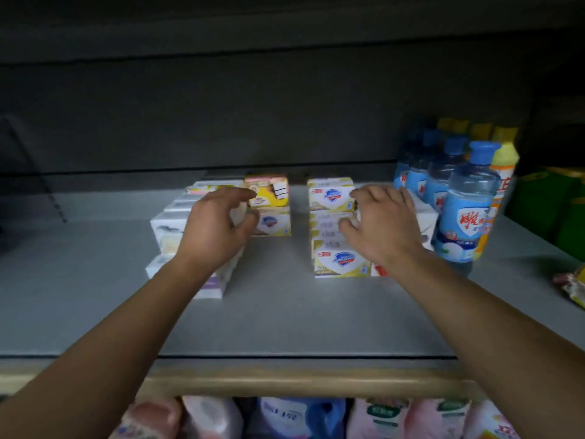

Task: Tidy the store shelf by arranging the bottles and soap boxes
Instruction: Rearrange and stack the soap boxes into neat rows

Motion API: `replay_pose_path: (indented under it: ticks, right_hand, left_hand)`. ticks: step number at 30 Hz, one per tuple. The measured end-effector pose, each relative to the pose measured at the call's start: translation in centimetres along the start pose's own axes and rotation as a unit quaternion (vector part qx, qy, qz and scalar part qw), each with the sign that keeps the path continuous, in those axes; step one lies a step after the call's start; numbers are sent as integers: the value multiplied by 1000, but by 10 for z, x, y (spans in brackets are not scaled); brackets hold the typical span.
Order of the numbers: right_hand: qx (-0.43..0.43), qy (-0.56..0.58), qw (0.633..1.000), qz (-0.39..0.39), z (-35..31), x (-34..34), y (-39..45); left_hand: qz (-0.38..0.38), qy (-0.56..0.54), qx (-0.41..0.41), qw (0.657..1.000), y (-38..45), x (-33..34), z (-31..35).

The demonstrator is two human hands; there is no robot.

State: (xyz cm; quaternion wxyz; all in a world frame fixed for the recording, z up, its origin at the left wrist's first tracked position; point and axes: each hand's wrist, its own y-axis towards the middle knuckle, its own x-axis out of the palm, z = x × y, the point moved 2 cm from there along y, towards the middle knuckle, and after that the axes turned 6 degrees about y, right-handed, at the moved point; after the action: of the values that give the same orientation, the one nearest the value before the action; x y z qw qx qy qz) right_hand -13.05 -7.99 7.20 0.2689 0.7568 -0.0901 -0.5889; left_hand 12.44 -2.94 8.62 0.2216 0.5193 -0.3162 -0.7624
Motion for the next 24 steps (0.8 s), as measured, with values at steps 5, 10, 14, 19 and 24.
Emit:
replay_pose_path:
  ticks: [5,10,14,19,24]
  right_hand:
    - [-78,66,995,-11,-59,26,-6]
    - [-89,80,990,-69,-94,60,4]
    - [-74,65,990,-99,-106,79,19]
    - [-64,-2,991,-115,-120,93,45]
    - [-46,31,988,-145,-134,108,73]
  left_hand:
    - [61,11,-55,997,-59,-27,-49]
    - [3,58,-45,997,-87,-17,-90]
    - [5,46,-43,998,-94,-5,-101]
    - [13,31,-42,999,-93,-1,-106]
    - [20,11,-52,998,-92,1,-107]
